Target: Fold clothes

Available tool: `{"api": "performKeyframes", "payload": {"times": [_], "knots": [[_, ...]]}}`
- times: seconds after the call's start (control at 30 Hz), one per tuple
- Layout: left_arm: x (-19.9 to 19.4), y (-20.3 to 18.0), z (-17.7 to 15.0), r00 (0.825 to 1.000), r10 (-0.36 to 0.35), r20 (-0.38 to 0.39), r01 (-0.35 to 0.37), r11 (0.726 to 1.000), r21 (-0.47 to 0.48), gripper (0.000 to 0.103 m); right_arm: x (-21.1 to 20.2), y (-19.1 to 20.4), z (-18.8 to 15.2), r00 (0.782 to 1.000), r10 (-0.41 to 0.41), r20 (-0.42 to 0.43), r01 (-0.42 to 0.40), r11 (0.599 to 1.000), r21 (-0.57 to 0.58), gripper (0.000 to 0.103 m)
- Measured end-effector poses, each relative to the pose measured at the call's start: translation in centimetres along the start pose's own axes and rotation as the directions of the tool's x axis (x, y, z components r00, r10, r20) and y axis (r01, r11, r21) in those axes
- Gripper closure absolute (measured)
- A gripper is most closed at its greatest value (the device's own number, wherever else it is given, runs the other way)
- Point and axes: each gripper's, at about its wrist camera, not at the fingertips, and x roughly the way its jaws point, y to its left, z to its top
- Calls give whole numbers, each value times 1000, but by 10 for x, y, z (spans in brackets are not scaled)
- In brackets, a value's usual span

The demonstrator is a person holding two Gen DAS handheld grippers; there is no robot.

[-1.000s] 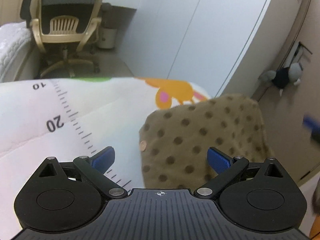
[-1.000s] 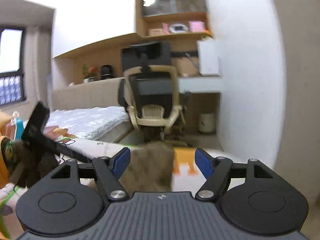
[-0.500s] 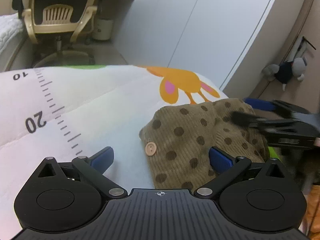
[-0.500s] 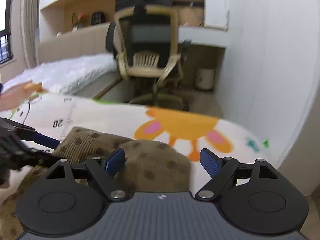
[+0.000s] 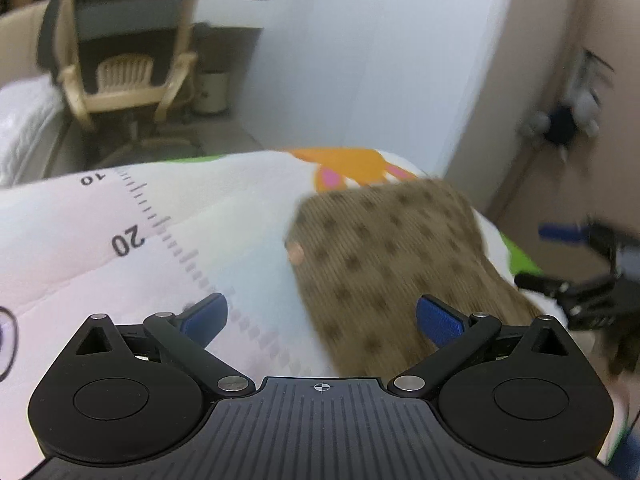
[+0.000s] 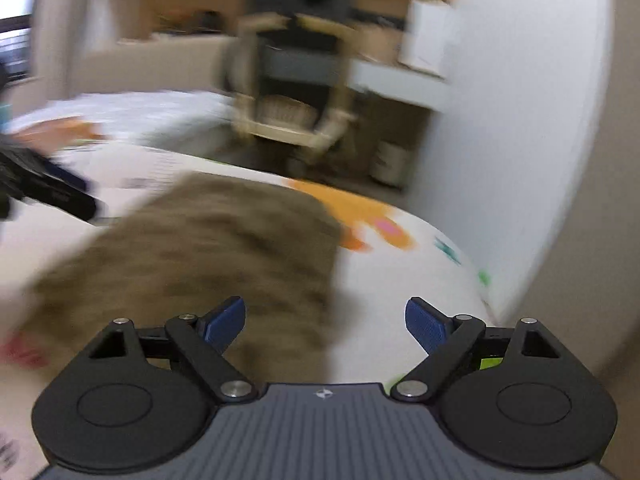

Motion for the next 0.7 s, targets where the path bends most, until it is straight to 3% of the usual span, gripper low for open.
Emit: {"api": "performKeyframes", "payload": {"times": [0.13, 0.23, 0.3, 0.4, 0.5, 0.53, 0.57, 0.6, 0.63, 0.7], "knots": [[-10, -31, -29, 1000, -5, -29, 9, 992, 129, 0, -21, 19, -4, 998, 56, 30, -54, 997, -58, 13], [-4, -39, -42, 997, -27, -70, 35, 993, 117, 0, -27, 23, -8, 997, 63, 35, -61, 997, -55, 13], [-6, -37, -47, 992, -101, -82, 106, 992, 66, 0, -30, 26, -11, 997, 67, 39, -65, 996, -54, 13], [-9, -20, -52, 974, -216, -66, 208, 972, -114, 0, -36, 31, -14, 996, 74, 44, -72, 996, -52, 13], [0, 7, -59, 964, -261, -48, 226, 903, -366, 1, -39, 30, -18, 995, 84, 48, -84, 996, -14, 14], [3, 14, -63, 963, -265, -36, 226, 877, -424, 3, -39, 23, -18, 994, 93, 49, -95, 994, 47, 16], [4, 18, -66, 964, -266, -25, 226, 860, -457, 14, -37, 15, -19, 993, 112, 46, -117, 986, 118, 22], [5, 21, -68, 964, -266, -14, 227, 847, -481, 25, -35, 3, -23, 987, 159, 37, -164, 957, 239, 26], [5, 24, -70, 963, -271, -4, 232, 831, -506, 41, -31, -9, -30, 975, 221, 32, -217, 901, 376, 33], [5, 30, -74, 959, -284, 16, 245, 795, -555, 41, -27, -27, -53, 951, 307, 46, -275, 762, 587, 44]]}}
